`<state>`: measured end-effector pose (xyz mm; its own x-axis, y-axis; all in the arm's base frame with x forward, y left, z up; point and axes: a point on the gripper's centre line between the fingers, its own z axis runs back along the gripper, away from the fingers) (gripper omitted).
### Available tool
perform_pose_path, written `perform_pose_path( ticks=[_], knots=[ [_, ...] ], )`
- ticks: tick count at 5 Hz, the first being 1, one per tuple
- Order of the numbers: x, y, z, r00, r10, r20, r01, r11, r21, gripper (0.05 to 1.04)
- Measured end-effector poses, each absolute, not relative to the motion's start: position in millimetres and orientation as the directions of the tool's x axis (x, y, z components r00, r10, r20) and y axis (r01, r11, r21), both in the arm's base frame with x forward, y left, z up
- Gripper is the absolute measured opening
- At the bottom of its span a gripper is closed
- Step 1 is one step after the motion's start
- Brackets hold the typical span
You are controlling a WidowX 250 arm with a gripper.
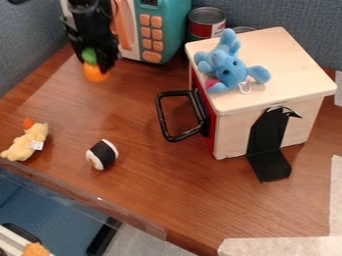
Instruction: Picking the orange and green troy and moving it
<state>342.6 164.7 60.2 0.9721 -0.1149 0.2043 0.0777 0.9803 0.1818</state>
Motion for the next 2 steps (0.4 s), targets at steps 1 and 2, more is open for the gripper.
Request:
perform_pose_path(
  ticks=[1,2],
  knots=[
    [329.8,148.5,40.5,0.975,-0.15,0.162,0.124,0.979,0.161,0.638],
    [320.2,141.1,27.1,0.977,-0.162,0.141,0.143,0.98,0.136,0.638]
  ],
)
